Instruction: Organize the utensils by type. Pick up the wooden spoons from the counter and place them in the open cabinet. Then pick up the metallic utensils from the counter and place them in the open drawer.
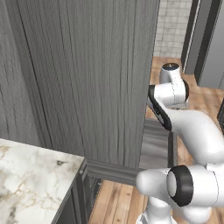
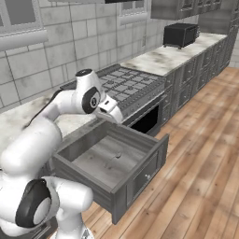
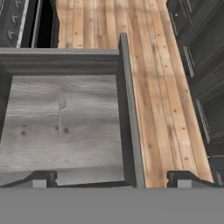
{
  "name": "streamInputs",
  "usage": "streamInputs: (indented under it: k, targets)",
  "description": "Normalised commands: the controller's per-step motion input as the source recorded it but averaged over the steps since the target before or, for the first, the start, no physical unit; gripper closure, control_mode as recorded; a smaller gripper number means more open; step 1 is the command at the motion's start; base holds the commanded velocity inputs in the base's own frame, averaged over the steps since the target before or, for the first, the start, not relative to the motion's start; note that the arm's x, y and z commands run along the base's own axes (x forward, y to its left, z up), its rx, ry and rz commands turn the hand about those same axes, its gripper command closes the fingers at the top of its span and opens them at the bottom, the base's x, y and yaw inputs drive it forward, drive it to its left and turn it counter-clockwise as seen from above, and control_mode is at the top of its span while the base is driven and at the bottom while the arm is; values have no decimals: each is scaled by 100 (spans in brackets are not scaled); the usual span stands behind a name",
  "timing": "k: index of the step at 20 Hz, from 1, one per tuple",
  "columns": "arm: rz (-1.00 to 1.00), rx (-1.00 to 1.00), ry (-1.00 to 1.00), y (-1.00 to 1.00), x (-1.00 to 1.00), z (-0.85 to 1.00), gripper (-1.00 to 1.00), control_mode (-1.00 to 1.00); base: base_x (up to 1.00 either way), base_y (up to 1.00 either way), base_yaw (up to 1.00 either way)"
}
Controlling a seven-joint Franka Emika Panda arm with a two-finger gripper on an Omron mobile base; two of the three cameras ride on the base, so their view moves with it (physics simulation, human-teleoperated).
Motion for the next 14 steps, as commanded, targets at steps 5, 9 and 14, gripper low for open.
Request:
streamInputs:
  k: [5, 9, 14]
  targets:
    - [16, 4, -11, 0, -81, 68, -100, -100, 0, 0, 0]
    - [21, 9, -20, 2, -84, 20, -100, -100, 0, 0, 0]
    - [25, 0, -20, 21, -99, 2, -100, -100, 0, 0, 0]
